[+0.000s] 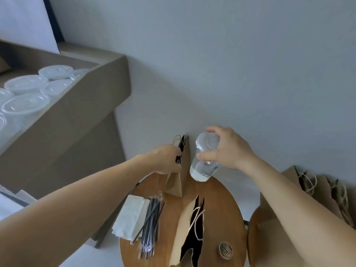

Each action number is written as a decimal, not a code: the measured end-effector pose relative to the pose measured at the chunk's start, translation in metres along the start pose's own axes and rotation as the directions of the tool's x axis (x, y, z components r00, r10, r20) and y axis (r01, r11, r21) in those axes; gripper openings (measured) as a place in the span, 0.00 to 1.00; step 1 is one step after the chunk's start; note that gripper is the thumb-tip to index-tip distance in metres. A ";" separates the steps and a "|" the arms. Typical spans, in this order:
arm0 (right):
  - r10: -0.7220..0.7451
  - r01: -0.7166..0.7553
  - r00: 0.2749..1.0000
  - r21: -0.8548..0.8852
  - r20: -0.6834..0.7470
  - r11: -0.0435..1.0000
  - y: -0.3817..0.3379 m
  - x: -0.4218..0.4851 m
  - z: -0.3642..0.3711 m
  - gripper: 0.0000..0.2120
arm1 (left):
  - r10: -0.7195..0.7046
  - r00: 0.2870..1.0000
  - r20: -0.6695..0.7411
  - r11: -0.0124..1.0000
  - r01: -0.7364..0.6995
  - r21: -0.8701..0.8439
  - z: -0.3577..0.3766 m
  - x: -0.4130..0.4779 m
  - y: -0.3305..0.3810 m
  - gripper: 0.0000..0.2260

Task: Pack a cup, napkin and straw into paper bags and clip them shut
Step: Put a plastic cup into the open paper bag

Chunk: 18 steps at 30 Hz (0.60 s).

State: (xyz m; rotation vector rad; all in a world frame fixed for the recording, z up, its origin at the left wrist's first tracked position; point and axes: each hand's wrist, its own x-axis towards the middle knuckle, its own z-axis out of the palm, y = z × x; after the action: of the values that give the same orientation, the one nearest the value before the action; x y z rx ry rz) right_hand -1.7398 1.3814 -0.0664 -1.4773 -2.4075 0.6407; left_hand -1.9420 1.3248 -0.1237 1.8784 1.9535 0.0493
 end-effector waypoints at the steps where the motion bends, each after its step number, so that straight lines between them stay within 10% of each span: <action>1: 0.016 -0.016 1.000 -0.005 0.014 1.000 0.012 -0.004 0.010 0.41 | -0.005 1.000 0.016 1.000 0.005 -0.003 0.014 0.003 0.003 0.22; 13: 0.125 -0.130 0.989 0.061 0.082 0.990 0.074 -0.032 0.091 0.46 | 0.013 0.824 0.566 0.995 0.044 -0.087 0.161 -0.008 0.006 0.50; 18: 0.117 -0.121 0.992 0.084 0.052 0.989 0.079 -0.038 0.102 0.45 | -0.124 0.911 0.393 0.988 0.150 -0.036 0.198 -0.016 0.021 0.28</action>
State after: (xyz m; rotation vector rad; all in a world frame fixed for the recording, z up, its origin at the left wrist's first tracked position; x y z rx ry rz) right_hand -1.7038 1.3541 -0.1927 -1.5955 -2.3075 0.8043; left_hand -1.8582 1.2589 -0.2921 1.5598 1.7737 -0.2793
